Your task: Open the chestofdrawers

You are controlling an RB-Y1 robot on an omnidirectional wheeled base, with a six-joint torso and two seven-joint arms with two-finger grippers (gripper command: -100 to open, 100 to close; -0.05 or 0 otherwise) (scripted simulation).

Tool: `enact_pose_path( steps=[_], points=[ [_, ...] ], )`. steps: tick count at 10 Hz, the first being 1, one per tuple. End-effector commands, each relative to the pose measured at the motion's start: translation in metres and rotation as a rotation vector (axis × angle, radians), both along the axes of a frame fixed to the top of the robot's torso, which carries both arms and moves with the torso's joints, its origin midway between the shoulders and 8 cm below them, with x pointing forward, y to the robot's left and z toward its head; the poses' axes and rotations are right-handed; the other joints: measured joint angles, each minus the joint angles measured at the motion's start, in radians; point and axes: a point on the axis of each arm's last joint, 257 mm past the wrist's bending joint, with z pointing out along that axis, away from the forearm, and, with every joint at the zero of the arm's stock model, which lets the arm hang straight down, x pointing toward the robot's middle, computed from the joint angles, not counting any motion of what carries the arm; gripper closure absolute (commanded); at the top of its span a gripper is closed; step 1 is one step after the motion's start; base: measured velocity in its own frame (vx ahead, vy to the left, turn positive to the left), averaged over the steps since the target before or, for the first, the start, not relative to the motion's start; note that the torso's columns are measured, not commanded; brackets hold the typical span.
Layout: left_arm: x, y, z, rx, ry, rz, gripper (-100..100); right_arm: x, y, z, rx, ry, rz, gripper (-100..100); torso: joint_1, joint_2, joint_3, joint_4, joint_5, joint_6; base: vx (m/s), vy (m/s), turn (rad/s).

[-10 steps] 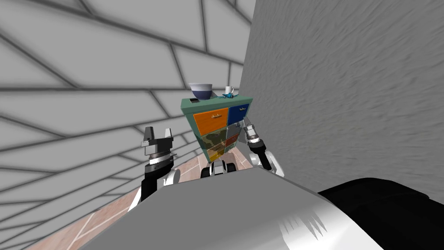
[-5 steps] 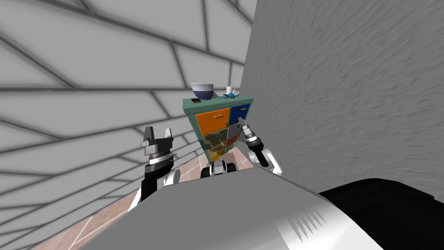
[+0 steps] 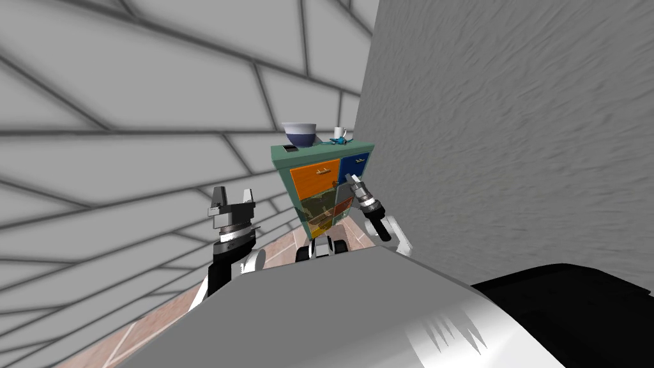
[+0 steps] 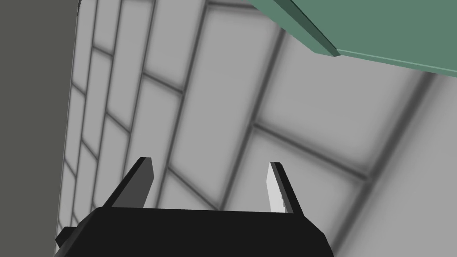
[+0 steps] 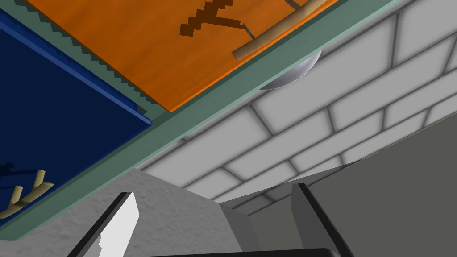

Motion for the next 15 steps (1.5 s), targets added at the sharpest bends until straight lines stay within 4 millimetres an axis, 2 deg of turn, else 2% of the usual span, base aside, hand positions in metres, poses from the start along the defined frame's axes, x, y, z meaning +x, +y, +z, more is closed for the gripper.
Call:
enact_pose_path(
  steps=[1, 15],
  points=[
    [0.0, 0.0, 0.0, 0.0, 0.0, 0.0, 0, 0.008, 0.005, -0.005, -0.079, -0.003, -0.028, -100, -0.001, 0.0, 0.0, 0.0, 0.0, 0.0, 0.012, 0.038, -0.029],
    [0.0, 0.0, 0.0, 0.0, 0.0, 0.0, 0, 0.044, 0.015, -0.023, -0.479, -0.055, -0.197, -100, 0.0, 0.0, 0.0, 0.0, 0.0, 0.0, 0.003, 0.035, -0.012]
  ],
)
